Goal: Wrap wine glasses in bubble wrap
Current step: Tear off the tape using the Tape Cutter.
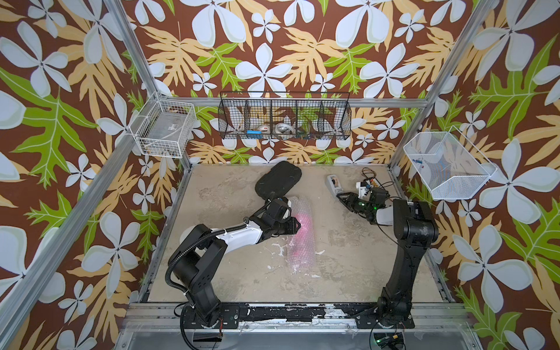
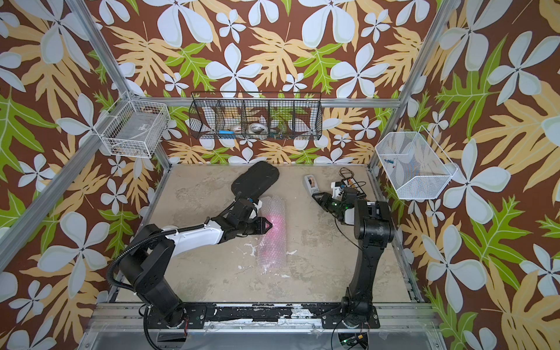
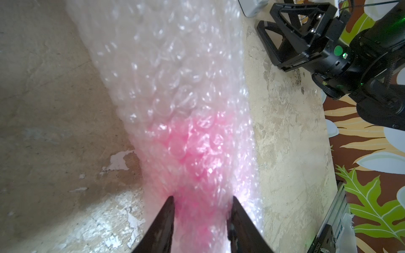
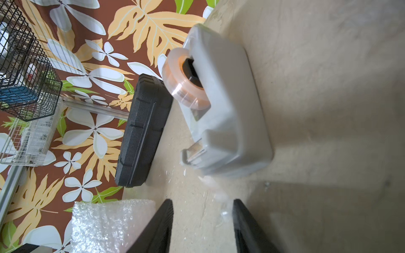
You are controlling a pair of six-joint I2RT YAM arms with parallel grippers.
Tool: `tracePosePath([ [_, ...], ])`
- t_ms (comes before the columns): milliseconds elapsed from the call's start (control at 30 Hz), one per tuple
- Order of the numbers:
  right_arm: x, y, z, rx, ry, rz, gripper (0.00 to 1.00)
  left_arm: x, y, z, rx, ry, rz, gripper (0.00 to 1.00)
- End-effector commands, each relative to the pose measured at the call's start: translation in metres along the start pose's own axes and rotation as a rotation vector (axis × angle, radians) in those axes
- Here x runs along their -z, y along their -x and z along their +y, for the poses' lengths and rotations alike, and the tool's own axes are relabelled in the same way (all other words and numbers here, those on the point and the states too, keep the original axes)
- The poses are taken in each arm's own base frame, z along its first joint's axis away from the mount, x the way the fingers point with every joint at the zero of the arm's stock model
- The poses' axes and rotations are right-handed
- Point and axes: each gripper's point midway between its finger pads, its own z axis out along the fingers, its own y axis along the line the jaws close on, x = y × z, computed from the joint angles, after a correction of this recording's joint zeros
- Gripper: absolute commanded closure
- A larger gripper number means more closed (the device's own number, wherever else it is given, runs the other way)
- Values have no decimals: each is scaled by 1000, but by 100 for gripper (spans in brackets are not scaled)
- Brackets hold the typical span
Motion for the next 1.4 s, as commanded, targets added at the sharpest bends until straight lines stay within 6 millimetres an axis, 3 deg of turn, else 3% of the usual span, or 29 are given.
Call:
tracePosePath([
  [0,1,8,2,17,1,-34,56,-1,-15,15,11,61,54,60],
  [133,1,10,2,9,5,-43,62,0,-14,16,11,62,52,60],
  [933,2,13,-6,-11,-14,-58,77,-2,-16,17,12,64,56,60],
  [1367,3,14,-8,-23,-25,-63,91,-2,-16,17,11,64,54,60],
])
